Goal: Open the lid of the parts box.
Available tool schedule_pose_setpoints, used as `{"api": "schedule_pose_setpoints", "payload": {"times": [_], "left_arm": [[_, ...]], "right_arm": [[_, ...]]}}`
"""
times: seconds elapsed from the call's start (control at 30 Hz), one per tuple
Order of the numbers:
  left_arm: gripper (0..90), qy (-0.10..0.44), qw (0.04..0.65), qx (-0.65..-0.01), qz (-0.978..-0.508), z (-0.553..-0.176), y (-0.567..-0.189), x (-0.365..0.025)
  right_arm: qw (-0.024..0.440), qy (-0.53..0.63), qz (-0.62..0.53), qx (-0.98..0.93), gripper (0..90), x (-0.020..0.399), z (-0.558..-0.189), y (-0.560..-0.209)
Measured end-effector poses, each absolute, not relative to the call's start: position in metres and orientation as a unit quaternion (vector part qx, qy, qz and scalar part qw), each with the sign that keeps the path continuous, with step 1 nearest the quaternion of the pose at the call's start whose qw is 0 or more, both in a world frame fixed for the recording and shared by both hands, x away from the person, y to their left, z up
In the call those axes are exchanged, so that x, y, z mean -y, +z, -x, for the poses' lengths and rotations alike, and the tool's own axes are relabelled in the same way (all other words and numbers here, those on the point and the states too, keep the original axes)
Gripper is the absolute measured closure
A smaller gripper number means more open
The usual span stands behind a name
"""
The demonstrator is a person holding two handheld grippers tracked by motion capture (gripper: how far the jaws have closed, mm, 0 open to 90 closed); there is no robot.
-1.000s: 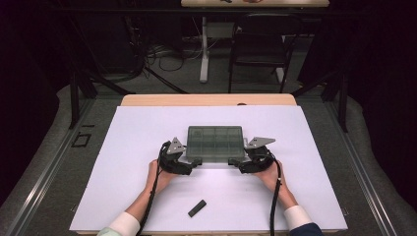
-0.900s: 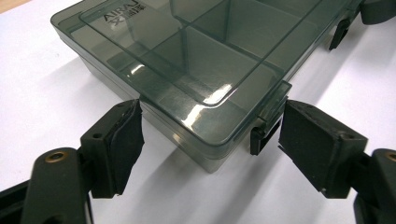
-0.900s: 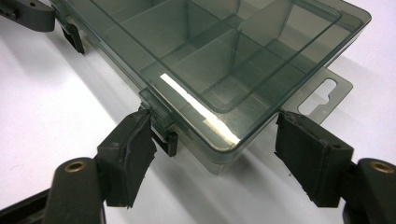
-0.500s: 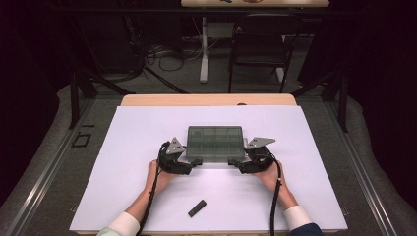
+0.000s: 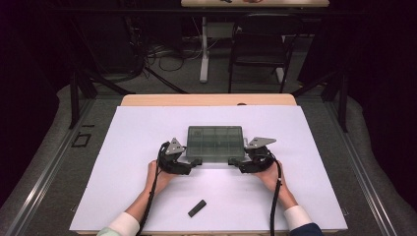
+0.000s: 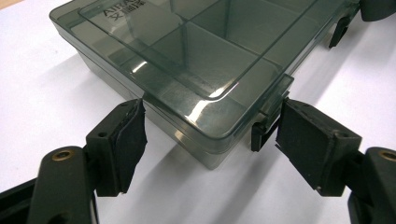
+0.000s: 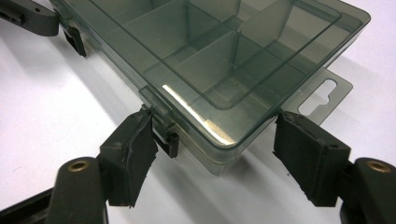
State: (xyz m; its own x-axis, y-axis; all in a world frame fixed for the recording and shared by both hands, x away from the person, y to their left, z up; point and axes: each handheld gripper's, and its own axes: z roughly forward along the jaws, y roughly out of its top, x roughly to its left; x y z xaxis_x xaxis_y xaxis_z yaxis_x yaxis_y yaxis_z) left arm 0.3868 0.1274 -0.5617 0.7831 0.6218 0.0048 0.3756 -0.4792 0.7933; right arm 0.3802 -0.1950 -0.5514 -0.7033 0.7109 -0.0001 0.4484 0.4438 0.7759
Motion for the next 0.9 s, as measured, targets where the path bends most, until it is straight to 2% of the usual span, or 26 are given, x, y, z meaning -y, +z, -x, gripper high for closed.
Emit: {"api": "schedule_pose_setpoints", "payload": {"times": [0.9], "left_arm": [[24.8,0.151,0.416,-0.294,-0.847,-0.3859,-0.5604,-0.1279]], "right_arm": [[0.166,0.411,-0.351,-0.825,33.0,0.1978,-0.3784,-0.5502]]}}
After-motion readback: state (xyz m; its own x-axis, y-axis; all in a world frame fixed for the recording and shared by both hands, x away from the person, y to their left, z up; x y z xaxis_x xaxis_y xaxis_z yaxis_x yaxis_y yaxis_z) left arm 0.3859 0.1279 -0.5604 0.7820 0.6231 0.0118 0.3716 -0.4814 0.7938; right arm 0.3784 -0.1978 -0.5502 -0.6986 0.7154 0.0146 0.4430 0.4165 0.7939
